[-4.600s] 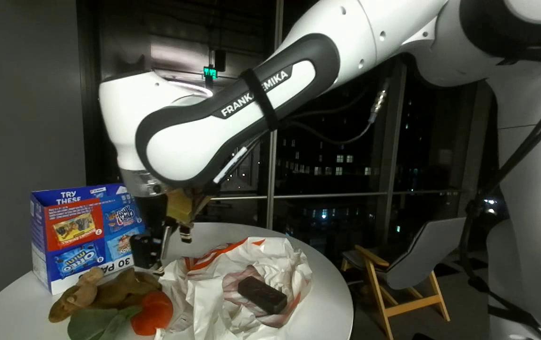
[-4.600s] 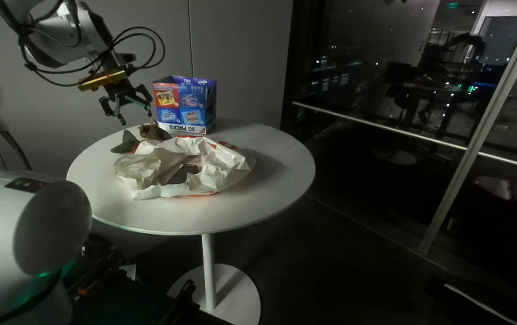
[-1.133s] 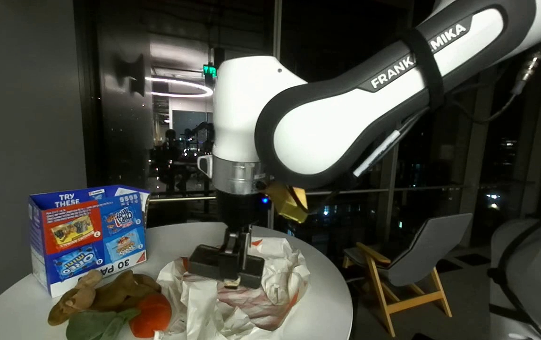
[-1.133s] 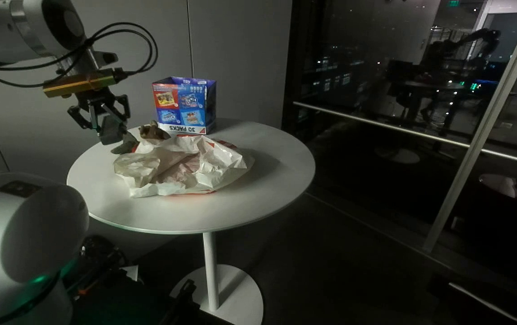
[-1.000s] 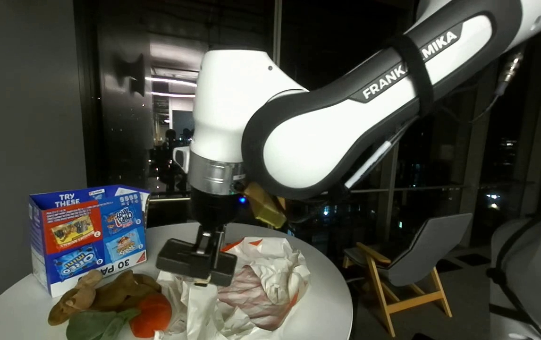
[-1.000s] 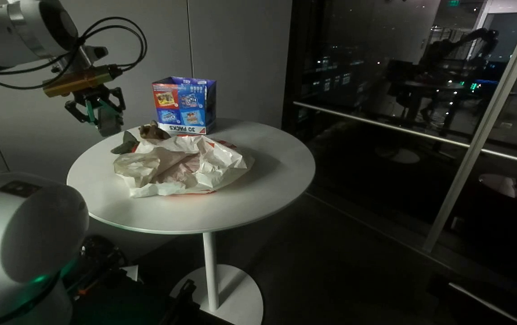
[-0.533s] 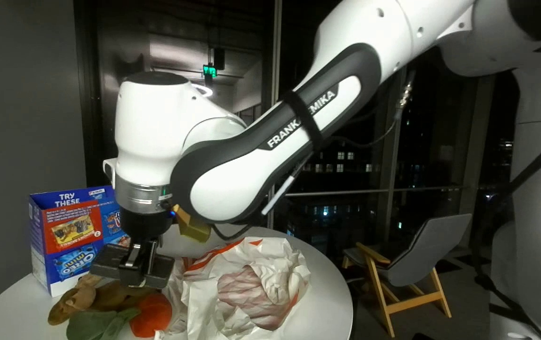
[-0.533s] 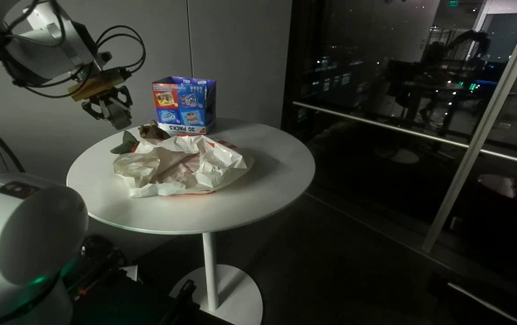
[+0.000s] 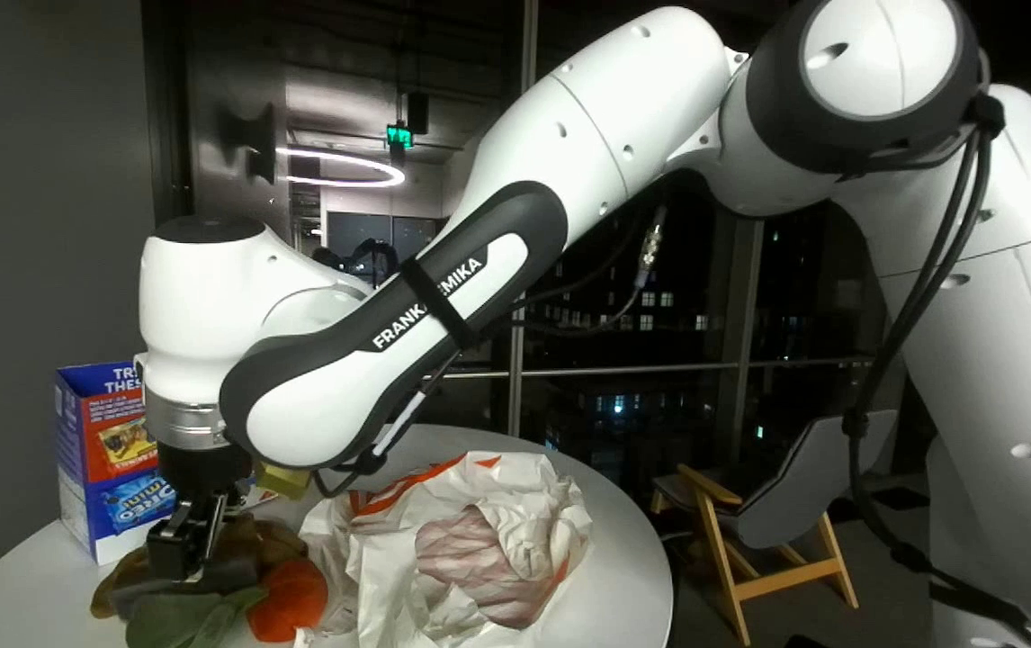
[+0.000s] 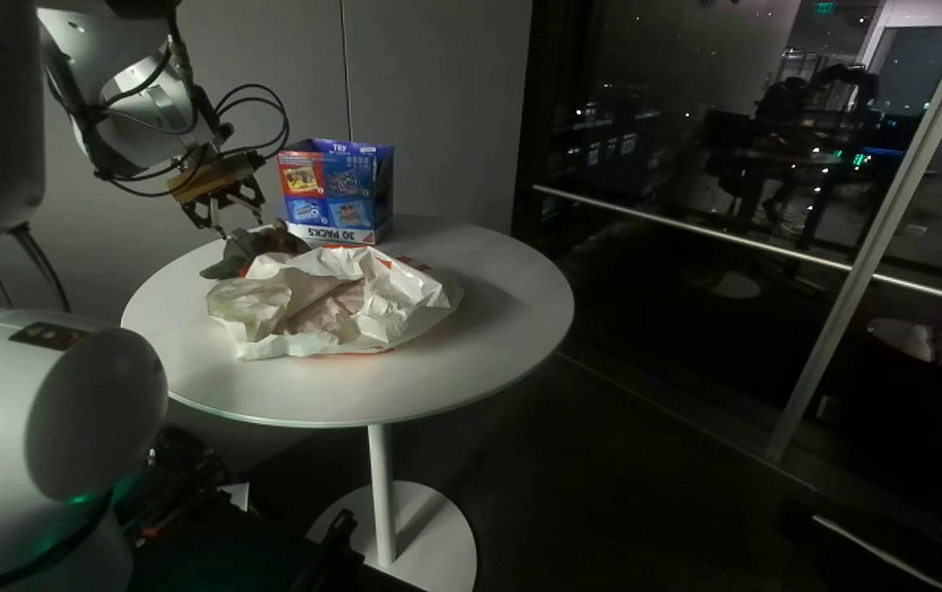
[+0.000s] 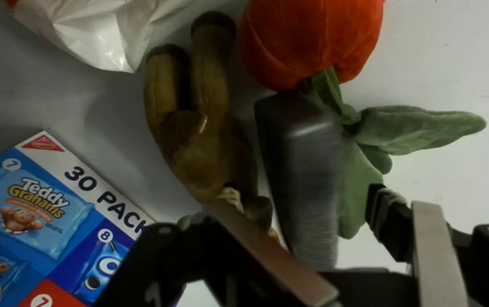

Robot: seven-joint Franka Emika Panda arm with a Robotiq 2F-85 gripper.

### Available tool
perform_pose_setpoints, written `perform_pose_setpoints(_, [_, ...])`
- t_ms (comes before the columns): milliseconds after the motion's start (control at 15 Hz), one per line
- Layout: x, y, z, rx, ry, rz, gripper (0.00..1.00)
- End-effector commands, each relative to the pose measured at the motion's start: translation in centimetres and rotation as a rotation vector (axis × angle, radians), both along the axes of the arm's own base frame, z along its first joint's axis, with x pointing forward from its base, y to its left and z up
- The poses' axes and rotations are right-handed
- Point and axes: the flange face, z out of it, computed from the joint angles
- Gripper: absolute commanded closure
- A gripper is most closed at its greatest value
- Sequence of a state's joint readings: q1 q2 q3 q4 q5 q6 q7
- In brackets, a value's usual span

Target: Move the items from the plastic to the table

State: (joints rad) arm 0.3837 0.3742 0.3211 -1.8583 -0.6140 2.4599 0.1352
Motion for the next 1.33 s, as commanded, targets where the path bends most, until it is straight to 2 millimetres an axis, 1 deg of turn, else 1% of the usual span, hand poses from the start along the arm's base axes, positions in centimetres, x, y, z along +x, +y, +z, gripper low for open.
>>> perform_pose_setpoints(0, [1.1,0.4,1.8,0.017,-0.002,-0.043,0.00])
perform_pose_setpoints(133, [0.6,-0.9,3.5,0.015,-0.010,-0.097,0.00])
perform_pose_setpoints(267, [-0.7,-2.8,4.6,-0.006,0.037,-0.195,0.00])
perform_pose_setpoints(400, [-2.4,-5.7,5.3,-0.039,0.083,-0.315,0.00])
perform_pose_setpoints(533, [-4.0,-9.2,5.7,-0.051,0.124,-0.427,0.00])
perform_pose_setpoints(667, [-5.9,-12.4,6.1,-0.029,0.174,-0.534,0.00])
perform_pose_setpoints(867, [-9.0,-16.6,6.8,0.062,0.215,-0.675,0.00])
perform_pose_setpoints(1000, [-11.2,-18.7,7.7,0.128,0.222,-0.741,0.00])
perform_pose_setpoints(1267, [-16.1,-21.6,9.6,0.185,0.211,-0.793,0.00])
